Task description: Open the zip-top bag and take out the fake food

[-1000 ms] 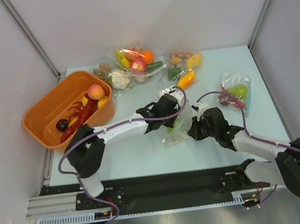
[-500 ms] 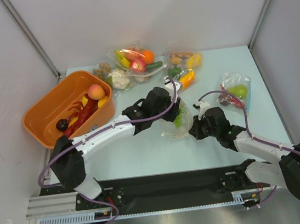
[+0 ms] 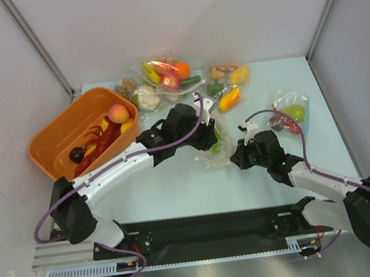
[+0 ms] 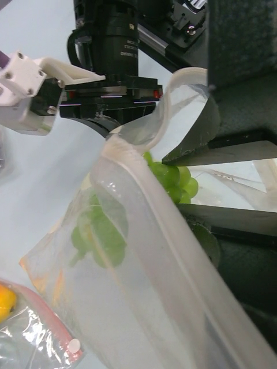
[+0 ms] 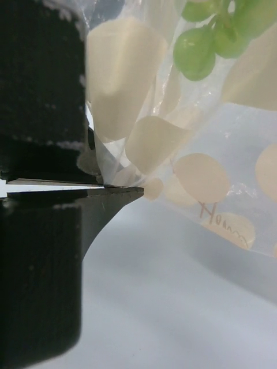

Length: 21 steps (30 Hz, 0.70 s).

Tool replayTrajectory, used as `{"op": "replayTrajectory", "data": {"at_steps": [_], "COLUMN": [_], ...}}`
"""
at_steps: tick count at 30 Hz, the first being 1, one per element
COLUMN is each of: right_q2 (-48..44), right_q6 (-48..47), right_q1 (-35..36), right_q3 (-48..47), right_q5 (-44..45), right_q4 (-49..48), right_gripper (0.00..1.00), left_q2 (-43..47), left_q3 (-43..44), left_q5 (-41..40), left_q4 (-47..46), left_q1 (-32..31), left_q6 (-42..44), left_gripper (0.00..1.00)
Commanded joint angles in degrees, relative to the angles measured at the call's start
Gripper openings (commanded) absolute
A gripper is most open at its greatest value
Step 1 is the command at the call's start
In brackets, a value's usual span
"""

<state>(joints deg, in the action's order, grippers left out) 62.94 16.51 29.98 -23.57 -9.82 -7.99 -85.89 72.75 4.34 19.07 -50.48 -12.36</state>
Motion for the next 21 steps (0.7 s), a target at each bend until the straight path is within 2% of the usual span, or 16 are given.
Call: {"op": "replayTrajectory", "data": {"at_steps": [1,6,14,21], "right_q2": [-0.35,-2.12,3.14,7.20], "right_q6": [0.27,0.98,2.38,3.96], "right_q1": [-1.06,-1.76,-4.84,-2.92], "right_q3": [-0.68,-2.26,-3.67,-5.78], "right_q5": [1.13,0.51,-1.51,-1.16], "right_q4": [2.89,3.42,2.45,1.14], "right_gripper": [0.00,0.00,0.00,0.00], "left_q2": [4.06,3.18,7.31,6.09], "left_q3": [2.66,2.75,-0.06,0.28], "left_q5": [1.64,3.22,7.08,7.35], "left_q4": [0.87,4.92,2.46,0.70], "left_q1": [0.91,0.91,0.82,-0.67], "left_q6": [1.90,4.71,4.89,5.59], "left_gripper": [0.35,0.35,0.35,0.34]}}
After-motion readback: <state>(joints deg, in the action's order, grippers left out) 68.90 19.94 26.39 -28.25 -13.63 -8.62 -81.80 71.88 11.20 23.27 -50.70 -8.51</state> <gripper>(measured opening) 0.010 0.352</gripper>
